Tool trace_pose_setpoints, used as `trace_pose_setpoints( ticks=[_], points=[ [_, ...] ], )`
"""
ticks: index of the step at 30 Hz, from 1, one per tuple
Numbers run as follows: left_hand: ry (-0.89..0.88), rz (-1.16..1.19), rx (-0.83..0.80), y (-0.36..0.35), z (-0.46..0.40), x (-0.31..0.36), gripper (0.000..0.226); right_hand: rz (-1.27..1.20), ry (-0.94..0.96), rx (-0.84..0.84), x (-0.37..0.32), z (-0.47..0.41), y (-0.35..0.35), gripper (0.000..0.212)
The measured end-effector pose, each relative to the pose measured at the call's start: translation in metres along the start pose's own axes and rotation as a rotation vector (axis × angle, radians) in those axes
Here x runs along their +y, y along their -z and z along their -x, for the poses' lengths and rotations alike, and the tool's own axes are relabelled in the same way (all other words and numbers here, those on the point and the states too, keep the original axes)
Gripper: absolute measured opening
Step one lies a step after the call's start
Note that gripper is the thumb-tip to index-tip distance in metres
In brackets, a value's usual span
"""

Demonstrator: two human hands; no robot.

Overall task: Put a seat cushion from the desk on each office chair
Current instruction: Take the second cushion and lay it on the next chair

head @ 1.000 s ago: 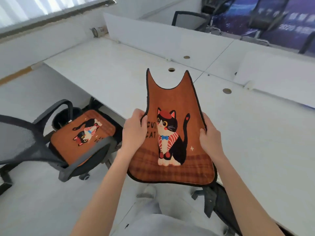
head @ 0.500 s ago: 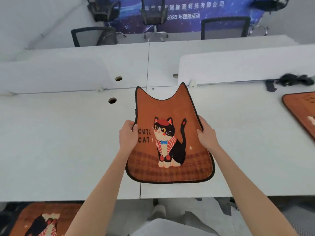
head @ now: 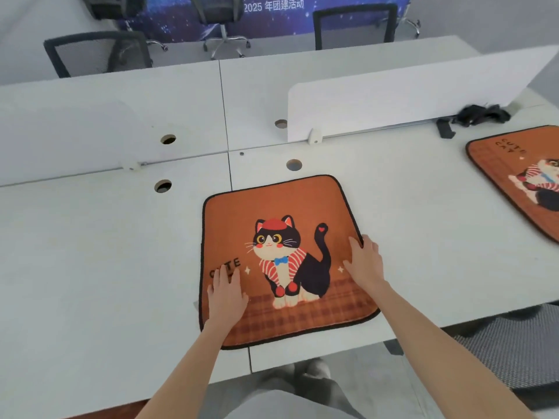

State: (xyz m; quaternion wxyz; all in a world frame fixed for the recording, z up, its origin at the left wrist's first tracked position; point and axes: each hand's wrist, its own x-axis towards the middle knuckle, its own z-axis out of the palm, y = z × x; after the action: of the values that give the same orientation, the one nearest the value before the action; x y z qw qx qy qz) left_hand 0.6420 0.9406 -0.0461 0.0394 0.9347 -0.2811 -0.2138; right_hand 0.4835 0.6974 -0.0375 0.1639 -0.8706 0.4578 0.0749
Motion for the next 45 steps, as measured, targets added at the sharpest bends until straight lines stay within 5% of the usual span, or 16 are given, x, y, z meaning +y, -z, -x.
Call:
trace_pose_setpoints(
  ticks=[7, 11, 18, 21, 23, 24, 28, 36, 45],
  points=[
    [-0.287, 0.339, 0.021, 0.022, -0.007, 0.067, 0.042, -0.394, -0.070, 0.123, 0.018, 0.057, 0.022, 0.051],
    [-0.623, 0.374, -0.110, 0.019, 0.011, 0.143, 0.035, -0.441, -0.171, 0.425, 0.060, 0.120, 0.054, 0.046],
    [-1.030, 0.361, -0.423, -0.004, 0.096, 0.267, 0.035, -0.552, -0.744, 0.791, 0.172, 0.218, 0.084, 0.042],
    [-1.122, 0.224, -0.563, -0.019, 0.136, 0.306, 0.049, -0.826, -0.984, 0.721, 0.213, 0.227, 0.074, 0.045],
    [-1.131, 0.143, -0.630, -0.030, 0.159, 0.328, 0.059, -1.231, -1.052, 0.653, 0.234, 0.222, 0.070, 0.025],
    [-1.132, 0.111, -0.643, -0.035, 0.169, 0.337, 0.063, -1.459, -1.054, 0.631, 0.241, 0.219, 0.071, 0.008],
    [-1.066, 0.029, -0.594, -0.057, 0.190, 0.363, 0.059, -1.928, -0.962, 0.576, 0.264, 0.208, 0.075, 0.013],
    [-1.053, -0.020, -0.496, -0.073, 0.201, 0.378, 0.046, -1.989, -0.935, 0.461, 0.299, 0.204, 0.078, 0.016],
    [-1.151, -0.061, -0.473, -0.100, 0.245, 0.382, 0.032, -1.914, -0.969, 0.522, 0.327, 0.242, 0.058, 0.019]
  ],
)
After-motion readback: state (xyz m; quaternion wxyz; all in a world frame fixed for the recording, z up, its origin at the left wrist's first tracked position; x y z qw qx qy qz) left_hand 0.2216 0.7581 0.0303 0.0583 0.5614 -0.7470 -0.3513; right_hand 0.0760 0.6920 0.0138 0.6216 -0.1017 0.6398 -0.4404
